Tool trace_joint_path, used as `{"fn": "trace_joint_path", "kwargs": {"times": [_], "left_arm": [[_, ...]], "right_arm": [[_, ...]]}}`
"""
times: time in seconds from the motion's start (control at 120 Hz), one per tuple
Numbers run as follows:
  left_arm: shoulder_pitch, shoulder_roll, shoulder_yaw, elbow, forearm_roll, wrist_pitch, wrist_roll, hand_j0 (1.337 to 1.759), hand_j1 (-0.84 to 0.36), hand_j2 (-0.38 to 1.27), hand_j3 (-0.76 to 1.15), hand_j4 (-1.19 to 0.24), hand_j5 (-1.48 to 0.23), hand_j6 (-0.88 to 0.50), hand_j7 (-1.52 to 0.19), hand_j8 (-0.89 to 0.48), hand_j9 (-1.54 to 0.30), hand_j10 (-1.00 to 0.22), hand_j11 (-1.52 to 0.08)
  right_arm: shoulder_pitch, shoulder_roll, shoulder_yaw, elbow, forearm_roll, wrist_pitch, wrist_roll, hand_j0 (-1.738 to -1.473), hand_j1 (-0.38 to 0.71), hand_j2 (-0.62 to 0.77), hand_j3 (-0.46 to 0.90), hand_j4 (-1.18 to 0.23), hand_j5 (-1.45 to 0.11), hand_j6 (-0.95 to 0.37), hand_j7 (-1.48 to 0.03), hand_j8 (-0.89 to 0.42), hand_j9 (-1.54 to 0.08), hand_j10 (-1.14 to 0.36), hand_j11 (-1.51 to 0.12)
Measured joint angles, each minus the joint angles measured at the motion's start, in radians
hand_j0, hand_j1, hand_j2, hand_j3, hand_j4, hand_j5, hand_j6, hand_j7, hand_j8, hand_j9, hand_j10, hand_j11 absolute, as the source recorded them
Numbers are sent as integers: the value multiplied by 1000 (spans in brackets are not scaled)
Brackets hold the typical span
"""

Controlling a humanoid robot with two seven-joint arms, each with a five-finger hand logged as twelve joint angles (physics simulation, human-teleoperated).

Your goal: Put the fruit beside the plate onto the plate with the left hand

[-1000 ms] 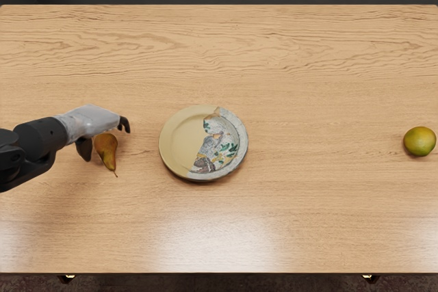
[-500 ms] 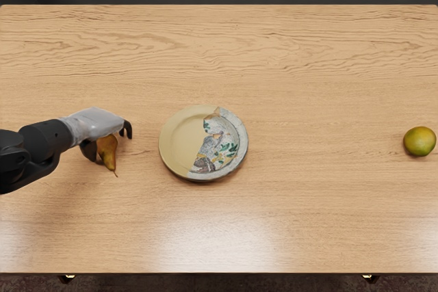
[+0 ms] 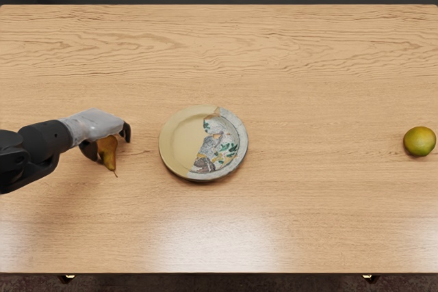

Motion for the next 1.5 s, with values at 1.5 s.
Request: {"fn": "trace_joint_path", "kwargs": {"times": [1.5], "left_arm": [[6,27,11,-9,2,41,-46,1653,-283,126,0,-613,-750,-448,-764,-498,-794,-589,-792]], "right_arm": [[0,0,0,0,0,0,0,-1658,-349,0,0,-1,0,-2,0,-1,0,-1,0]]}}
